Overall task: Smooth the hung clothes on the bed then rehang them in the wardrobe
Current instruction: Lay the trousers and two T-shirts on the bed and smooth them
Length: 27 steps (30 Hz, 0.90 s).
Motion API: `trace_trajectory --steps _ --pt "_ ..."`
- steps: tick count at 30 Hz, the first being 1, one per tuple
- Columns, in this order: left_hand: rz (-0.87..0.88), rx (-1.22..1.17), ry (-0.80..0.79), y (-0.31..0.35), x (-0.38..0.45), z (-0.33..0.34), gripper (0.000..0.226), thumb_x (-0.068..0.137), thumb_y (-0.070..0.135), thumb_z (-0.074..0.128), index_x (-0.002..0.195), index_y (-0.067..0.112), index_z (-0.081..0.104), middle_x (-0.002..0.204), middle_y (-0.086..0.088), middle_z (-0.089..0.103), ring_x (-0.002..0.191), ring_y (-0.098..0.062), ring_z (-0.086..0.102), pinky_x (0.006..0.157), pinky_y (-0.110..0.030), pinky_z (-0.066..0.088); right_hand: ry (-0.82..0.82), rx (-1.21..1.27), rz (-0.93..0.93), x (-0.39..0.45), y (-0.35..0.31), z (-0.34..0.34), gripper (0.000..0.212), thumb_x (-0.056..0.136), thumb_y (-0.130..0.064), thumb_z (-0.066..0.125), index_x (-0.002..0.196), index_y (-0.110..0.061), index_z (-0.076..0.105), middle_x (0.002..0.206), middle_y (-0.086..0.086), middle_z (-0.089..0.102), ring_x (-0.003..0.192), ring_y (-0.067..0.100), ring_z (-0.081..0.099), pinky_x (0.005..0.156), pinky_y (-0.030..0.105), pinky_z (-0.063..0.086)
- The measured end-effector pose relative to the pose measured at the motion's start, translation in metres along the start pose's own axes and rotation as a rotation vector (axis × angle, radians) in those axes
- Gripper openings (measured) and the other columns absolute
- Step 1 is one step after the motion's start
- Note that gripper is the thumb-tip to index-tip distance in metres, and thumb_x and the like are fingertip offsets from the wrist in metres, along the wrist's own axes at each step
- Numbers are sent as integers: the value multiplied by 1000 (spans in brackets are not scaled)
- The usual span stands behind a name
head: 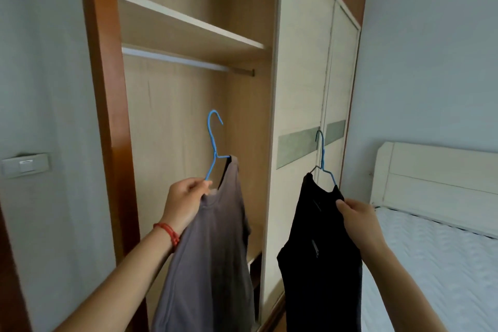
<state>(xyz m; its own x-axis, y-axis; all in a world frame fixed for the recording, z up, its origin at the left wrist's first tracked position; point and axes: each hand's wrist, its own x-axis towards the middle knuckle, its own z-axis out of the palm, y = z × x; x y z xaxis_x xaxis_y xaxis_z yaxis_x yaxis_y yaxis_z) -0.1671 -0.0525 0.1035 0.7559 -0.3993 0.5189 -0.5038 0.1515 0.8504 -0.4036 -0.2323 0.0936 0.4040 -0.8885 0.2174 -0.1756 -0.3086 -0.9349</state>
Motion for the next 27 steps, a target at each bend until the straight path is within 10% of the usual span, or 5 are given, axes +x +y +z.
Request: trace_trajectory --steps 8,21,27 --pt "33 -120 -34 -35 73 11 32 86 0 54 60 17 59 57 0 55 45 10 52 49 0 37 94 -20 -65 47 -13 61 28 92 -13 46 65 -9 43 49 3 31 37 8 27 33 15 20" --pt "-79 -154 60 -90 198 63 34 86 3 55 55 16 57 36 21 57 58 -6 52 60 -11 41 -78 84 -62 151 -28 102 30 95 -16 45 69 -4 56 46 -2 38 35 4 33 38 13 26" --pt "-103 -165 111 -106 256 86 34 84 2 58 51 11 57 45 5 56 52 -6 55 42 -1 36 -120 129 -57 197 -31 120 30 95 -16 46 71 -3 59 42 -5 40 33 2 35 43 17 28"
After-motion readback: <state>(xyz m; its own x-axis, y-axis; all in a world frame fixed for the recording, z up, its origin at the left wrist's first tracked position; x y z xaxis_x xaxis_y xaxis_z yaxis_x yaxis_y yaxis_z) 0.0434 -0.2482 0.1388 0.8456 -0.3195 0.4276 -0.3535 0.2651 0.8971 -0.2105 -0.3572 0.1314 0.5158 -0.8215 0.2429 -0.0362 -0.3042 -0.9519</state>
